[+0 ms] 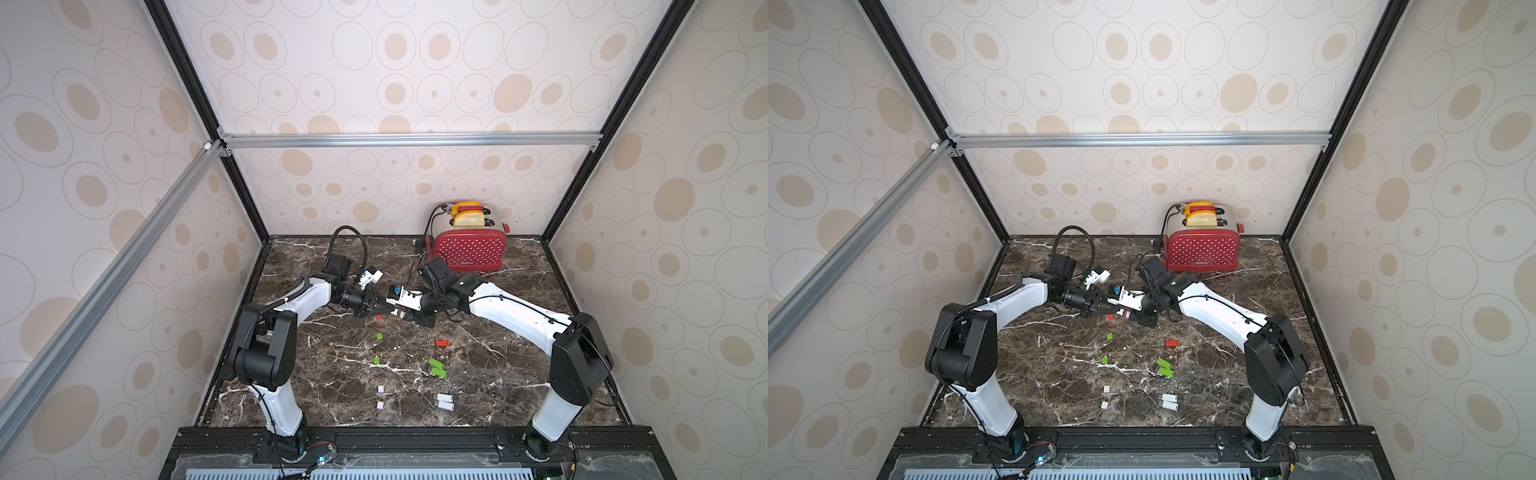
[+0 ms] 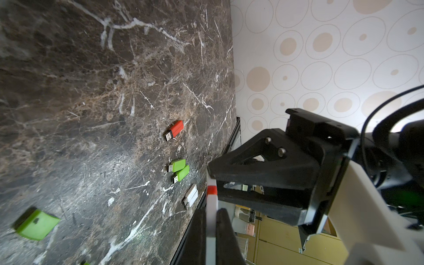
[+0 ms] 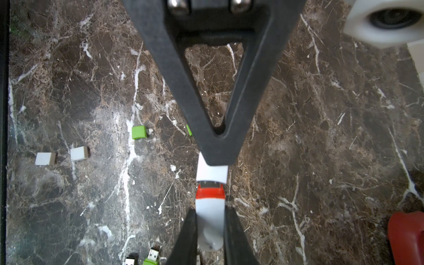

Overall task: Close the usb drive cover
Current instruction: Close the cover of the USB drive.

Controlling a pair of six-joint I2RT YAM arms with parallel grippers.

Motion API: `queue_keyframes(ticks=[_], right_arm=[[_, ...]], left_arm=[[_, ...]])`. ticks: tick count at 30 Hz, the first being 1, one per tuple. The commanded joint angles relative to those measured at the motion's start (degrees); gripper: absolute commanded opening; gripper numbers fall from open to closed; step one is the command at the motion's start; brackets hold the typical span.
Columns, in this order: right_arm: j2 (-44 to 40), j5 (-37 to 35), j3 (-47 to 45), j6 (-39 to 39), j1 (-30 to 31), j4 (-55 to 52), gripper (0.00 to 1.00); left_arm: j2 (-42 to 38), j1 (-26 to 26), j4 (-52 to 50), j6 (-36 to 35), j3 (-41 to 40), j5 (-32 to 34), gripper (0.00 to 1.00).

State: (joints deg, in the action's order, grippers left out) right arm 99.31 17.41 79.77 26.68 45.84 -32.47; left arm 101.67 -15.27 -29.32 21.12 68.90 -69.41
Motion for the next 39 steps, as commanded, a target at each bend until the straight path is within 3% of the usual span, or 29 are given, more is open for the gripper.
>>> queue_keyframes(ticks=[1,8,18,25,37,38,39], right_arm=[[0.97,1.3,2.26,-1.23,0.63,0.29,0.02],[0.89,1.96,2.71,-3.11,0.61,0.93,0.01],[-0.25,1.64,0.71,-5.16,0.59,4.16,0.0],[-2.19,2.58,-1.64,-4.4,0.64,9.11,0.0],[-0.21,1.96,1.27,0.18,0.79,5.36,0.0],[-0.17,0.93,1.14,1.5,0.75,4.51,0.0],[-0.3,0.15,0.81,2.44,0.81,4.02,0.0]], left_arm=[[-1.26,-1.95,0.66,-0.3,-0.04,1.91,0.0],[-0.7,-2.21,1.36,0.23,0.36,4.19,0.0],[-1.08,-2.29,11.64,9.99,-2.23,-0.14,0.0],[-0.63,-2.4,10.15,8.03,-1.89,0.67,0.0],[-0.4,-3.89,5.09,3.85,-0.36,2.35,0.0],[-0.64,-3.83,4.64,3.48,-0.13,2.35,0.02],[-1.13,-3.81,3.72,2.7,0.36,2.41,0.11]])
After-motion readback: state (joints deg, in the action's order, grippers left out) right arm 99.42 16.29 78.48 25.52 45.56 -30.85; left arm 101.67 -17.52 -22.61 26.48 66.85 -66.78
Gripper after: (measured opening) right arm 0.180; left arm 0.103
